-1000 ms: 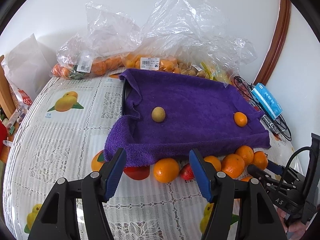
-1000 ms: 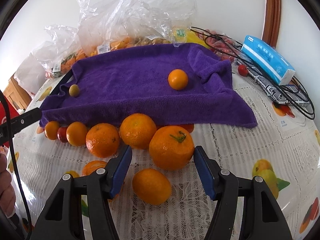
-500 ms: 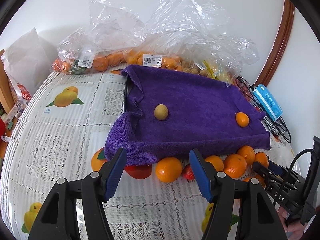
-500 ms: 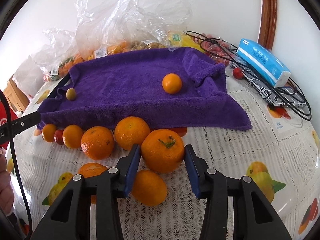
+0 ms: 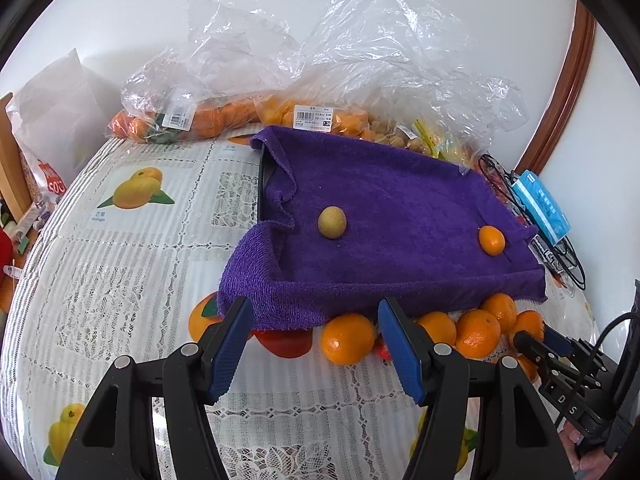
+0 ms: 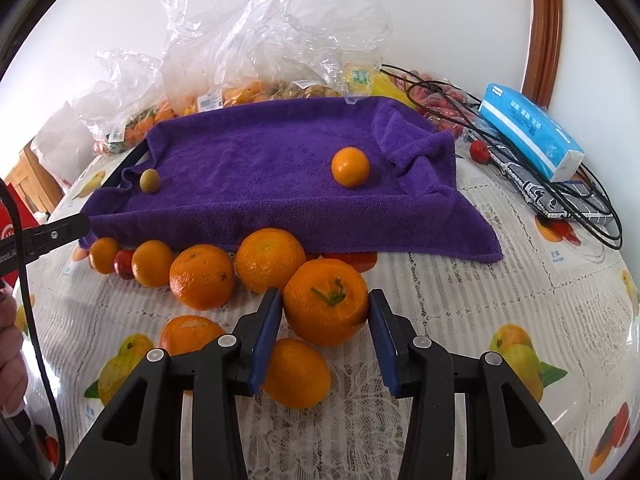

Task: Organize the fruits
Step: 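Position the right tool around a large stemmed orange while the left tool reaches another orange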

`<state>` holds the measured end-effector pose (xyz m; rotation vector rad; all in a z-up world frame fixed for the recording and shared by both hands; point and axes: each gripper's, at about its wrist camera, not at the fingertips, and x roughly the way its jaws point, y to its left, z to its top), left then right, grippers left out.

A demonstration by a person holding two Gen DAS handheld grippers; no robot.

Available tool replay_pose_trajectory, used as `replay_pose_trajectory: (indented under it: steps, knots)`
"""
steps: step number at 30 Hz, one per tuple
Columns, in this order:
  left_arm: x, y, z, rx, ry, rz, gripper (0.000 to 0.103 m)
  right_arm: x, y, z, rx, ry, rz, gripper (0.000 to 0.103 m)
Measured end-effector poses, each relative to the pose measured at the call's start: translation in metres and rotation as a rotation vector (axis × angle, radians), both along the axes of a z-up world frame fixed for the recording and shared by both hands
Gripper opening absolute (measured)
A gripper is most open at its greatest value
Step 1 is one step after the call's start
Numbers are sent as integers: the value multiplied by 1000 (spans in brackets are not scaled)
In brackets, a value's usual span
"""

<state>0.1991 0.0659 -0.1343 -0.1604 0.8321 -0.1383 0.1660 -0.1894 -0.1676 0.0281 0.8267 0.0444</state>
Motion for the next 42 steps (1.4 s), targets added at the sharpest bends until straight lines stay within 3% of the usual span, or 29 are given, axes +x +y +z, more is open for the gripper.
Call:
replay_pose_trajectory:
  steps: [13,19,23,26,34,42]
  knots:
    - [0,2,-1,-8,5,-4,63,10,2,-10,1,15,12,45]
    - [-2,-2,-2,-15,11,-57,63,14,-3,-13,22,10,36,44]
    - [-5,-12,-6,26,17,-87,63,10,-2,-12,4,-4,49,44]
    - [-4,-14,-8,46,20,-68,63,6,-2,-10,0,-9,57,44]
    - [8,-10,-17,10,59,-42,61,2,-13,-9,41,-5,67,44]
    - [8,-27,-27,101,54,-62,36,14,-14,-14,79,23,76,45]
